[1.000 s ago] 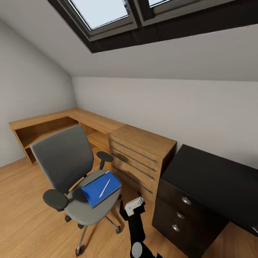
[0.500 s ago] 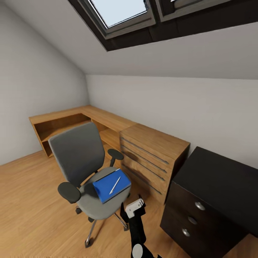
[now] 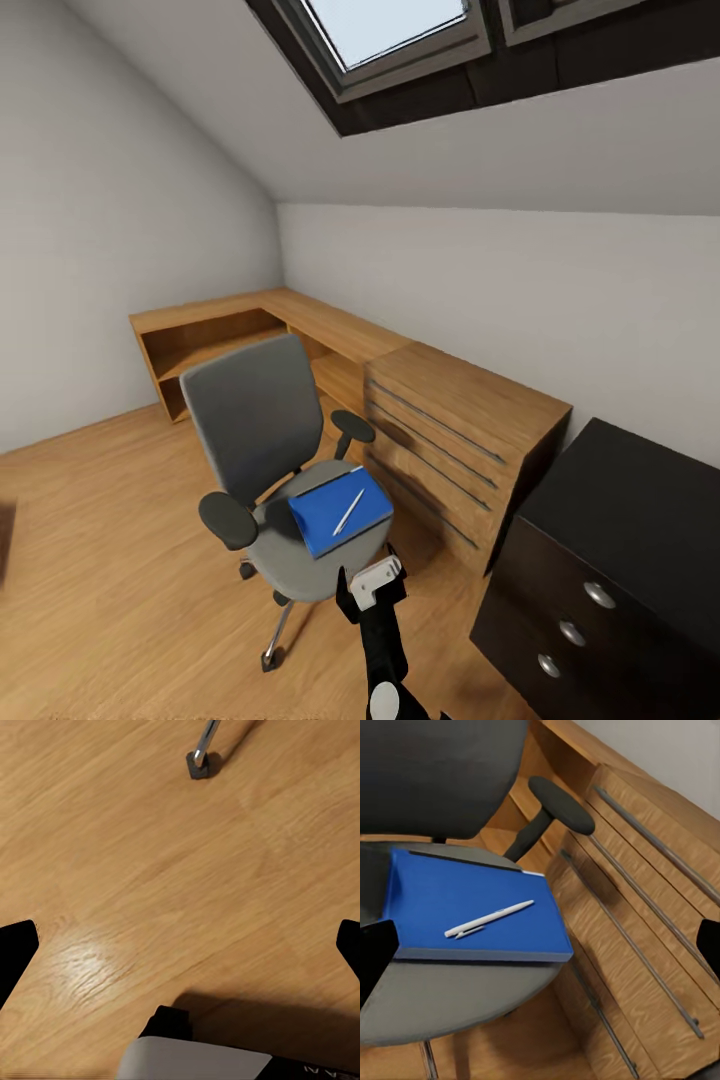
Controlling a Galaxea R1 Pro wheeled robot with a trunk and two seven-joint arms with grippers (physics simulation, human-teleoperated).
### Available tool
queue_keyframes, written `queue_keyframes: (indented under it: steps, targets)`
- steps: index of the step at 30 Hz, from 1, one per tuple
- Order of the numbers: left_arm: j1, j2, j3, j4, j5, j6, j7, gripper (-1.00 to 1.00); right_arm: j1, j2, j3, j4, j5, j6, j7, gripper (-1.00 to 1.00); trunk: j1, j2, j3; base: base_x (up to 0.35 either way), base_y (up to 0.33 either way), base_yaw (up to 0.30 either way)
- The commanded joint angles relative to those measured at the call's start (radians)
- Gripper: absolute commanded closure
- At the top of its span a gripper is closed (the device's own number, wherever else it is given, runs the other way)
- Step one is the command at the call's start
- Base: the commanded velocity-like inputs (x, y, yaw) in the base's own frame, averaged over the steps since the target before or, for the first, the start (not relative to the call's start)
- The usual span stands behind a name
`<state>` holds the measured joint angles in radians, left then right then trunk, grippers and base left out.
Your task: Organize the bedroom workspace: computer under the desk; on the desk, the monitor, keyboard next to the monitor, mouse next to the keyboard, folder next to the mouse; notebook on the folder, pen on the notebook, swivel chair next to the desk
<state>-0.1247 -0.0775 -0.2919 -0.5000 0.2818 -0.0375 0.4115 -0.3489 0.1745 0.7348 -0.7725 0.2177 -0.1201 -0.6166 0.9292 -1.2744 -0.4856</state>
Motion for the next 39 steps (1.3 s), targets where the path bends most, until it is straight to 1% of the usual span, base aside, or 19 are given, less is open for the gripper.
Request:
queue_keyframes:
  steps: [1, 5, 11, 13, 18, 19, 25, 27, 29, 30, 31, 32, 33, 34, 35, 36, 37, 38, 39]
  targets:
    - [-0.001, 0.001, -0.008, 0.001, 0.010, -0.005, 0.007, -1.00, -0.001, 0.000, 0.002, 0.001, 0.005, -0.003, -0.006, -1.00, 0.000, -0.001, -0.002, 0.000, 0.000, 0.217]
    - [-0.001, 0.002, -0.008, 0.001, 0.011, -0.031, 0.007, -1.00, -0.001, 0.000, 0.002, 0.013, 0.005, -0.041, -0.006, -1.00, 0.000, -0.001, -0.005, 0.000, 0.000, 0.215]
    - [-0.001, 0.002, -0.007, 0.002, 0.011, -0.060, 0.007, -1.00, -0.002, 0.000, 0.002, 0.032, 0.005, -0.067, -0.007, -1.00, 0.000, -0.001, -0.010, 0.000, 0.000, 0.182]
    - [-0.001, 0.002, -0.007, 0.003, 0.011, -0.066, 0.007, -1.00, -0.002, 0.000, 0.002, 0.036, 0.021, -0.073, -0.006, -1.00, 0.000, -0.001, -0.010, 0.000, 0.000, 0.035]
    - [-0.001, 0.003, -0.007, 0.003, 0.011, -0.068, 0.007, -1.00, -0.002, 0.000, 0.000, 0.039, 0.091, -0.074, -0.010, -1.00, 0.000, -0.001, -0.011, 0.000, 0.000, 0.012]
    - [-0.001, 0.003, -0.007, 0.003, 0.011, -0.068, 0.007, -1.00, -0.002, 0.000, 0.000, 0.039, 0.094, -0.074, -0.010, -1.00, 0.000, -0.001, -0.011, 0.000, 0.000, 0.003]
    - [-0.001, 0.004, -0.006, 0.003, 0.011, -0.068, 0.007, -1.00, -0.003, 0.000, -0.012, 0.039, 0.100, -0.075, -0.011, -1.00, 0.000, -0.001, -0.011, 0.000, 0.000, 0.001]
    - [-0.001, 0.004, -0.006, 0.003, 0.011, -0.068, 0.007, -1.00, -0.003, 0.000, -0.023, 0.039, 0.097, -0.076, -0.011, -1.00, 0.000, -0.001, -0.011, 0.000, 0.000, 0.000]
    - [-0.001, 0.004, -0.007, 0.003, 0.011, -0.068, 0.007, -1.00, -0.005, 0.000, -0.043, 0.040, 0.088, -0.078, -0.010, -1.00, 0.000, -0.001, -0.011, 0.000, 0.000, 0.000]
    - [-0.001, 0.004, -0.007, 0.003, 0.011, -0.068, 0.007, -1.00, -0.006, 0.000, -0.071, 0.040, 0.070, -0.079, -0.009, -1.00, 0.000, -0.001, -0.011, 0.000, 0.000, 0.000]
    - [-0.001, 0.004, -0.007, 0.003, 0.011, -0.069, 0.008, -1.00, -0.007, 0.000, -0.087, 0.040, 0.056, -0.079, -0.009, -1.00, 0.000, -0.001, -0.011, 0.000, 0.000, 0.000]
    - [-0.001, 0.004, -0.003, 0.002, 0.012, -0.069, 0.010, -1.00, -0.044, 0.000, -0.166, 0.040, -0.073, -0.079, -0.006, -1.00, 0.000, -0.001, -0.011, 0.000, 0.000, 0.000]
    - [-0.001, 0.005, -0.003, 0.003, 0.012, -0.070, 0.010, -1.00, -0.061, 0.000, -0.177, 0.040, -0.112, -0.078, -0.006, -1.00, 0.000, -0.001, -0.011, 0.000, 0.000, 0.000]
    - [-0.001, 0.006, -0.001, 0.003, 0.013, -0.069, 0.011, -1.00, -0.102, 0.000, -0.192, 0.045, -0.199, -0.073, -0.006, -1.00, 0.000, -0.001, -0.011, 0.000, 0.000, 0.000]
    - [-0.001, 0.007, 0.000, 0.003, 0.013, -0.069, 0.011, -1.00, -0.126, 0.000, -0.198, 0.050, -0.246, -0.069, -0.006, -1.00, 0.000, -0.001, -0.011, 0.000, 0.000, 0.000]
    - [-0.001, 0.008, 0.002, 0.003, 0.014, -0.070, 0.012, -1.00, -0.203, 0.000, -0.209, 0.084, -0.385, -0.033, -0.008, -1.00, 0.000, -0.001, -0.011, 0.000, 0.000, 0.000]
    - [-0.001, 0.009, 0.003, 0.003, 0.014, -0.070, 0.013, -1.00, -0.229, 0.000, -0.212, 0.099, -0.429, -0.012, -0.009, -1.00, 0.000, -0.001, -0.011, 0.000, 0.000, 0.000]
    - [-0.001, 0.009, 0.004, 0.003, 0.014, -0.070, 0.013, -1.00, -0.282, 0.000, -0.217, 0.128, -0.509, 0.046, -0.010, -1.00, 0.000, -0.001, -0.011, 0.000, 0.000, 0.000]
    - [-0.001, 0.010, 0.004, 0.003, 0.015, -0.070, 0.013, -1.00, -0.307, 0.000, -0.220, 0.142, -0.547, 0.081, -0.011, -1.00, 0.000, -0.001, -0.011, 0.000, 0.000, 0.000]
